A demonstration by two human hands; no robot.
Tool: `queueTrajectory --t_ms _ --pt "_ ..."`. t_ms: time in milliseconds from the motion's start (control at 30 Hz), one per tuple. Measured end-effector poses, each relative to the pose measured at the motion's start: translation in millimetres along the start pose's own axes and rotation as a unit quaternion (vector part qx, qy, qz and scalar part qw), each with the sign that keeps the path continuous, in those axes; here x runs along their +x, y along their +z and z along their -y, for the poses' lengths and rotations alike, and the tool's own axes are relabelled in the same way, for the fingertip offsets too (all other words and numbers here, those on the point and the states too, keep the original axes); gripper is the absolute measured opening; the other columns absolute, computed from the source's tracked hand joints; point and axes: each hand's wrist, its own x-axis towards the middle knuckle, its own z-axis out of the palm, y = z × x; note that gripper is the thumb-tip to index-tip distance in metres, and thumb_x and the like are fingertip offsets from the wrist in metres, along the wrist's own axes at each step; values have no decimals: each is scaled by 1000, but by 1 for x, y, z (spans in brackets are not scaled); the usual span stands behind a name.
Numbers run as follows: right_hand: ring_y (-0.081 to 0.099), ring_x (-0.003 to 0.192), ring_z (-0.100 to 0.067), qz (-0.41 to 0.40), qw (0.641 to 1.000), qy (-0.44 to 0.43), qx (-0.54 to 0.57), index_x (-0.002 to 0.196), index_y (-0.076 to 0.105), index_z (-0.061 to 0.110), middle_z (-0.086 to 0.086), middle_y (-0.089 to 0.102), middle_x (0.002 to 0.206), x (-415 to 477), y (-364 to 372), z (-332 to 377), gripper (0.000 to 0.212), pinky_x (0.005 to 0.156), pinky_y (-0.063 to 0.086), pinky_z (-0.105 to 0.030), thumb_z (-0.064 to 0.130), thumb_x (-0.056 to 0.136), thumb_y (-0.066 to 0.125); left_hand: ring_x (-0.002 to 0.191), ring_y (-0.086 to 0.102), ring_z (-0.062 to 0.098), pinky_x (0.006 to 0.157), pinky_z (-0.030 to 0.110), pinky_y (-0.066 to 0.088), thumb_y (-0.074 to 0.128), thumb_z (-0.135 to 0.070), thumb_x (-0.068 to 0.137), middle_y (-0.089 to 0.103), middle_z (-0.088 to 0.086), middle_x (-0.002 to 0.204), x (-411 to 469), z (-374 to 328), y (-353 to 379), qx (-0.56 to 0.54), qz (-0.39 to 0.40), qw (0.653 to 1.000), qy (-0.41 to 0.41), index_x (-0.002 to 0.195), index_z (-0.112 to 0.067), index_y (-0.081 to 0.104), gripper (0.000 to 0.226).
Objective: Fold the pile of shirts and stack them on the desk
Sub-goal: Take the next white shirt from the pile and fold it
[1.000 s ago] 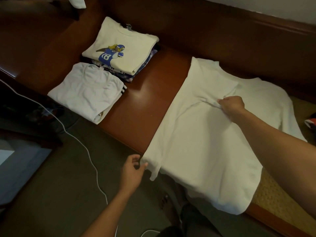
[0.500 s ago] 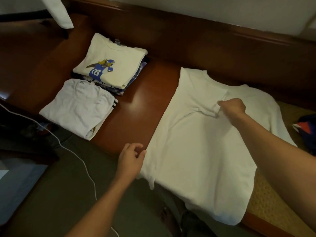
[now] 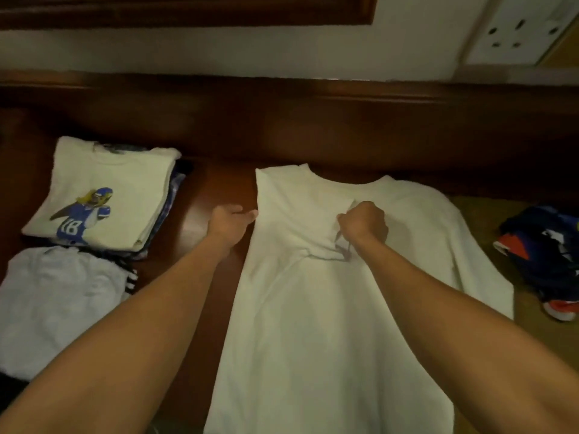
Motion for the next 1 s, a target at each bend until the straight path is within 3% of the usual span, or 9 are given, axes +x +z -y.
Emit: queueTrajectory --t_ms 167,233,333,400,500,600,733,833,1000 --pt "53 76 -2 16 971 -58 233 104 58 21 9 56 93 7 -19 -4 8 67 42 -20 23 98 63 92 60 18 69 25 46 77 -27 90 67 12 124 41 -28 24 -22 23 999 -12 135 -5 60 53" --pt "51 78 1 -2 961 -53 270 108 56 26 10 55 100 11 -22 -9 11 66 42 -16 23 99 63 98 58 20 79 28 47 77 -26 90 66 10 124 52 -37 31 -15 30 999 -7 133 -7 62 49" --pt "62 91 -12 36 980 -13 194 121 56 19 -2 62 118 13 -19 -13 33 77 51 -25 34 95 69 107 65 24 96 39 54 81 -28 86 69 6 120 65 -48 35 12 45 999 3 123 -6 68 45" --pt "64 108 -25 70 993 -5 96 130 52 14 -5 63 123 12 -11 -15 55 93 54 -38 43 88 75 99 70 24 89 40 58 85 -33 81 73 8 113 73 -50 37 45 38 998 18 112 -7 71 43" --pt "64 109 -25 70 996 -32 53 128 59 16 -4 66 123 10 -6 -13 44 98 52 -37 35 91 74 94 69 26 74 37 58 85 -32 81 72 10 105 76 -56 37 75 22 996 49 105 -7 68 38" --pt "60 99 -16 54 988 -38 141 125 64 14 3 63 109 6 -17 -15 33 86 45 -26 28 96 67 90 69 23 72 39 59 86 -21 81 69 9 104 72 -60 37 29 42 997 62 112 -5 60 43" --pt "57 105 -18 15 977 -33 211 132 55 20 4 59 117 -2 -27 -22 33 90 47 -32 33 102 57 89 66 15 68 29 55 80 -15 86 66 3 103 69 -59 31 -25 103 990 89 129 -19 53 51" --pt "61 109 -25 50 985 -10 166 133 48 27 -1 63 124 -7 -20 -27 41 98 51 -44 41 98 61 84 64 15 69 32 54 68 -19 97 64 0 90 76 -63 26 38 145 979 137 137 -30 52 45" --pt "57 117 -32 79 996 -1 36 143 41 21 -6 62 126 -8 -15 -21 53 106 40 -44 34 97 63 80 62 23 64 36 57 61 -27 101 64 6 95 95 -79 21 208 188 941 190 121 -14 63 24"
